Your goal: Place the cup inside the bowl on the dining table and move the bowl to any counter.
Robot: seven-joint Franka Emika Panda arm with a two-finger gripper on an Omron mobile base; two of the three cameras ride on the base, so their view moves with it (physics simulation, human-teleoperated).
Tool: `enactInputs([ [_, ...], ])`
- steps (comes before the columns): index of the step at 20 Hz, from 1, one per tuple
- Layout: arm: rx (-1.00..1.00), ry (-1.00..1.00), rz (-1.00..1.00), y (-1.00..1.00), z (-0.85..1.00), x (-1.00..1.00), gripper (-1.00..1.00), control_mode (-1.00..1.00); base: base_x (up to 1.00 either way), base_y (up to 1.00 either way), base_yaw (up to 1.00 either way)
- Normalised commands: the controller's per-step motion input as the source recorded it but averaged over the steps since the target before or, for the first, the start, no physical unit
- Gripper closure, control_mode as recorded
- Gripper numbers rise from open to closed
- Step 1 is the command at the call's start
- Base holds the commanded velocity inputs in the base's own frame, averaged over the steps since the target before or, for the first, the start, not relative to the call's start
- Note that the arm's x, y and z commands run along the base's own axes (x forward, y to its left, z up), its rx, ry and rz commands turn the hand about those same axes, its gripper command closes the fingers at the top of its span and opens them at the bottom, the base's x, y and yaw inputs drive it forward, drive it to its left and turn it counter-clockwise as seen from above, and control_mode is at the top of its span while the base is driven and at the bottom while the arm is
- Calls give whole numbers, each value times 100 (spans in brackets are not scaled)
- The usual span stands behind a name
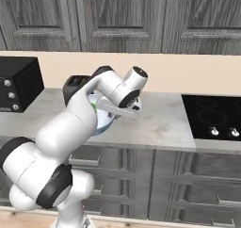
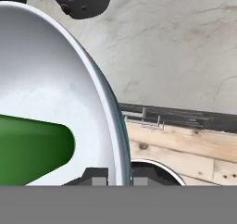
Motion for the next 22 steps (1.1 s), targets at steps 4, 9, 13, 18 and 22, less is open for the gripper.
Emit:
enactInputs([
  [4, 0, 3, 0, -14, 3, 39, 100, -100, 0, 0, 0],
  [9, -1, 11, 0, -14, 1, 51, 100, -100, 0, 0, 0],
  [13, -1, 7, 0, -10, -2, 58, 100, -100, 0, 0, 0],
  [18, 0, 4, 0, -7, -4, 21, 100, -100, 0, 0, 0],
  [22, 0, 0, 0, 0, -18, 4, 100, -100, 0, 0, 0],
])
